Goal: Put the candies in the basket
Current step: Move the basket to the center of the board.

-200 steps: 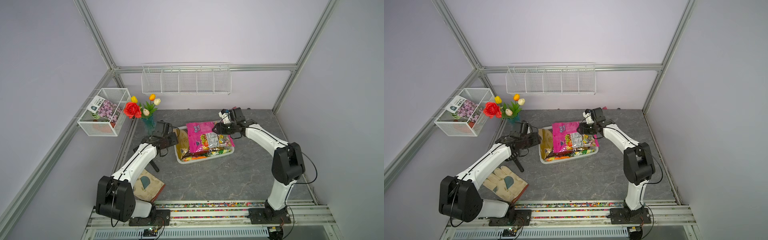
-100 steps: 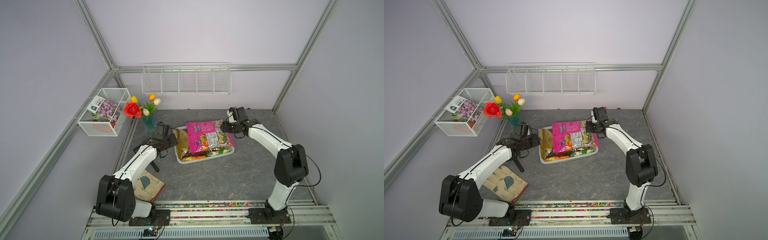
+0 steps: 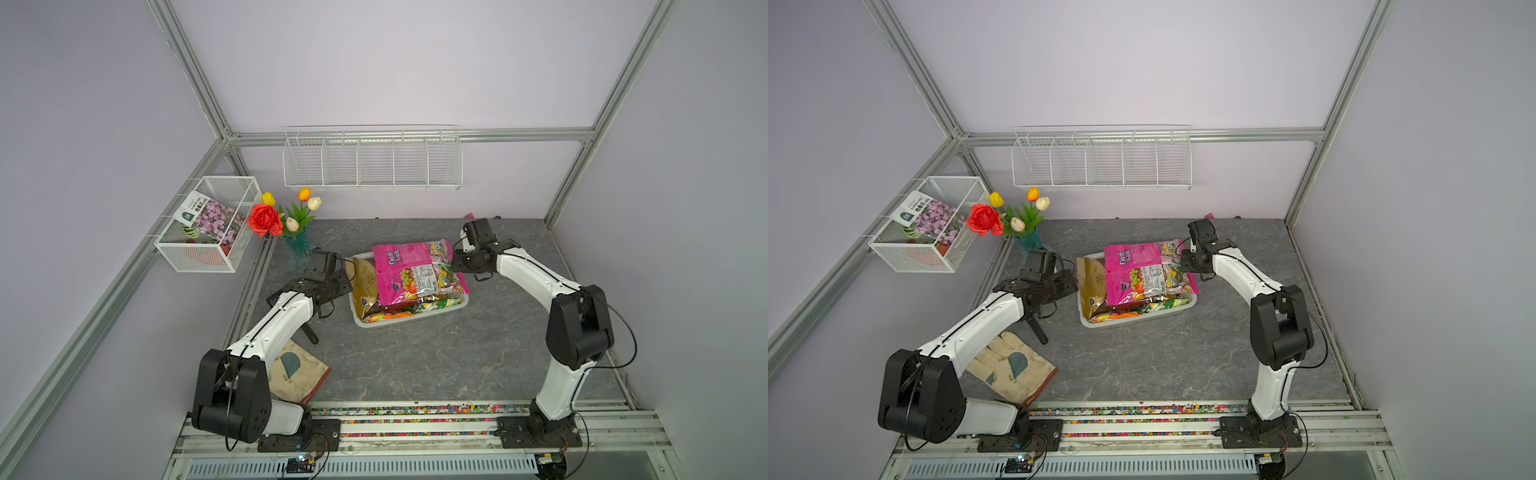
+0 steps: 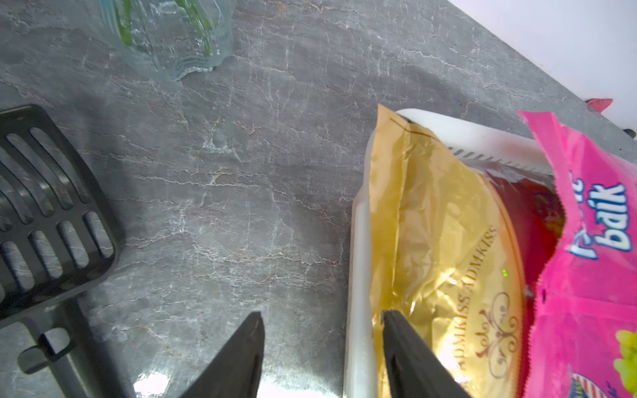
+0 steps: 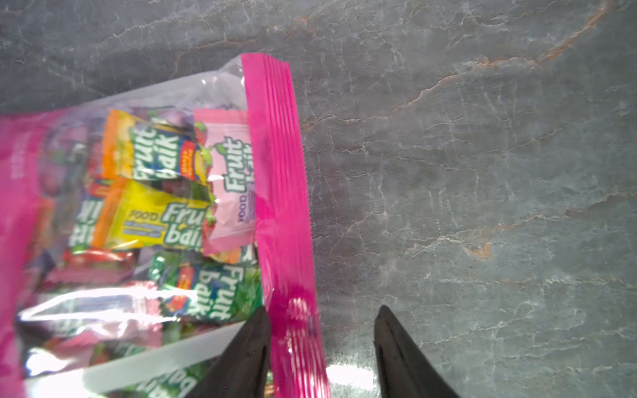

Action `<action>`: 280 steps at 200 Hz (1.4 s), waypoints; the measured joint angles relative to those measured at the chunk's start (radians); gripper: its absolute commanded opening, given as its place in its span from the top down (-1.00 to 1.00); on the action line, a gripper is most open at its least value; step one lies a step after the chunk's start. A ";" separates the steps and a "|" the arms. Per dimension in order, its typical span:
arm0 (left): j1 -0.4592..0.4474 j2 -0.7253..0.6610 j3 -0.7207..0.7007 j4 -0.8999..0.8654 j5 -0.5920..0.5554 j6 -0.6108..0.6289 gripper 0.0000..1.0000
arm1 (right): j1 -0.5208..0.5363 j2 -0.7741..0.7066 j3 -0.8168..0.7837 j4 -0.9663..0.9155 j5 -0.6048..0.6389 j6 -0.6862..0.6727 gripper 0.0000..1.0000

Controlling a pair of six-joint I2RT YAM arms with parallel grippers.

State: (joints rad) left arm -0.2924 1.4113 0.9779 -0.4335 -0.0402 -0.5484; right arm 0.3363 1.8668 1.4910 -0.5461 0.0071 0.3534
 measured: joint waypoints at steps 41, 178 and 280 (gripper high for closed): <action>0.001 0.077 0.000 0.057 0.047 0.004 -0.08 | 0.000 0.018 0.009 0.005 -0.042 -0.018 0.15; -0.026 0.127 0.036 0.072 0.087 0.090 0.48 | -0.014 0.017 -0.071 0.015 -0.153 -0.076 0.77; -0.086 0.179 0.093 0.057 0.033 0.155 0.54 | -0.047 -0.070 -0.175 0.003 -0.184 -0.038 1.00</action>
State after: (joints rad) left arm -0.3782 1.5898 1.0706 -0.3763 -0.0074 -0.3931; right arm 0.2893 1.7969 1.3159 -0.5426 -0.1772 0.3153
